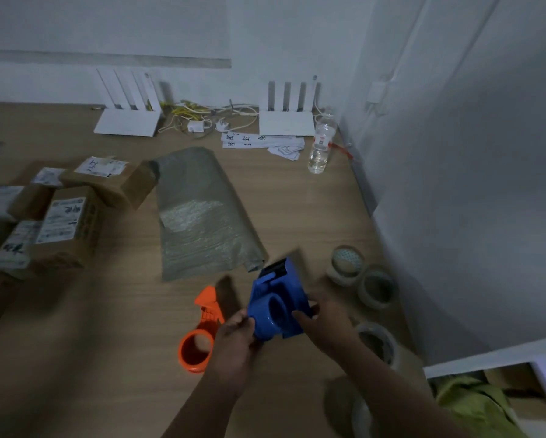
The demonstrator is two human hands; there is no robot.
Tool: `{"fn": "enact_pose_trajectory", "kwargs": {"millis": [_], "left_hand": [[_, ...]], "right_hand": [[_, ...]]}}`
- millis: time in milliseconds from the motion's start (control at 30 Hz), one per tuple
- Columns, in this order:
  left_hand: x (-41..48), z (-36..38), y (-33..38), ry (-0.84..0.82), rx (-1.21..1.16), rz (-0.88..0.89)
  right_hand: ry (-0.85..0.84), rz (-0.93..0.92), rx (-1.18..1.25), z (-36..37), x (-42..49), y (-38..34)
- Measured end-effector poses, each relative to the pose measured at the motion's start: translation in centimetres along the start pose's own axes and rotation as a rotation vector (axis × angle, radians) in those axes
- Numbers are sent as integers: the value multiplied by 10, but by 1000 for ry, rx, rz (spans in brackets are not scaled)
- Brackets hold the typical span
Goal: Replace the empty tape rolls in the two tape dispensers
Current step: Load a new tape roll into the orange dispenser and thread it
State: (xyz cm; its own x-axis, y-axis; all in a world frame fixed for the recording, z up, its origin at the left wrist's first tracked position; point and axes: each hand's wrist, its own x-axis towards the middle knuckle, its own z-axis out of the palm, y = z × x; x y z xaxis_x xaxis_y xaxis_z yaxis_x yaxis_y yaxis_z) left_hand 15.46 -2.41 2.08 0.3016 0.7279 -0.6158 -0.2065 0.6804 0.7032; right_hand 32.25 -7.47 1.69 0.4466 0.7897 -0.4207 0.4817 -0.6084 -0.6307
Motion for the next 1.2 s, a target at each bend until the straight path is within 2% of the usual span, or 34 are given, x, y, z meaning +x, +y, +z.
{"fn": "enact_pose_trajectory", "kwargs": {"millis": [133,267,433,700,833,1033,1200], "left_hand": [[5,-7,-15,-13,-107,-118],[5,-4,-29,1,-106,-132],[14,-2,-43,148,62,-134],[23,-20,-53,53,829,115],[29,-20,-55,32,1053,246],[37,-21,-62,82,1158,280],[40,-21,-65,51,1121,223]], "right_hand": [[103,70,-41,8,-3,10],[123,72,-132,12,-7,13],[211,66,-172,22,-15,10],[250,108,-142,48,-17,10],[256,100,-136,55,-17,11],[252,116,-104,65,-20,14],[260,118,-74,69,-22,18]]}}
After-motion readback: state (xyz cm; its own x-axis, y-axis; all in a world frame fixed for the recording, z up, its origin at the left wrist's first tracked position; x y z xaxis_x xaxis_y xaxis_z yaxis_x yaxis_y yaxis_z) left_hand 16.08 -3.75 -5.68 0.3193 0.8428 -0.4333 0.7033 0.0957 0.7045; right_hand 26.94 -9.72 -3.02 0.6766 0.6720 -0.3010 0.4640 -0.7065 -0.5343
